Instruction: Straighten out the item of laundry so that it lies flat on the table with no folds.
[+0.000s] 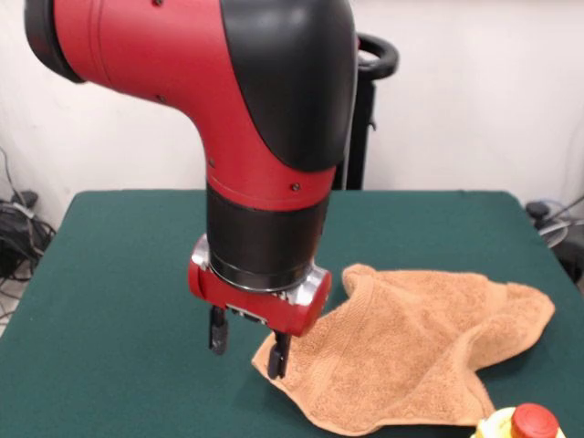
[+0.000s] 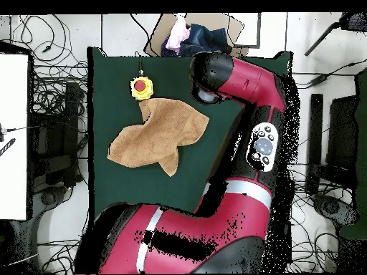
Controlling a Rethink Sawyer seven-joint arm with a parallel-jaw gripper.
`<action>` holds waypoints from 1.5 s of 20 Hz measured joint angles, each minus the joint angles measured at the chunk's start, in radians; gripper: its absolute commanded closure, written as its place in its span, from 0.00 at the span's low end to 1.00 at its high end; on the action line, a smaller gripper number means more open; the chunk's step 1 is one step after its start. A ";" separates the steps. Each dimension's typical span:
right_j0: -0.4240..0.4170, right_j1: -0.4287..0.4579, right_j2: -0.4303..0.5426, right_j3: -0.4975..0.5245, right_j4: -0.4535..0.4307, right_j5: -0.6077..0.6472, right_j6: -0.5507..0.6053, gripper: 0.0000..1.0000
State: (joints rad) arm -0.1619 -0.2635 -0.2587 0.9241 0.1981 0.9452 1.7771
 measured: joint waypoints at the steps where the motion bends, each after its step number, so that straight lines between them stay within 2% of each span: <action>1: 0.002 0.003 0.000 0.000 0.000 -0.005 0.000 0.00; 13: 0.043 0.027 0.000 0.000 0.000 -0.051 0.000 0.00; 30: 0.033 0.056 0.001 0.000 0.000 -0.096 0.000 0.00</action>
State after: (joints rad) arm -0.1286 -0.2072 -0.2582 0.9239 0.1984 0.8487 1.7771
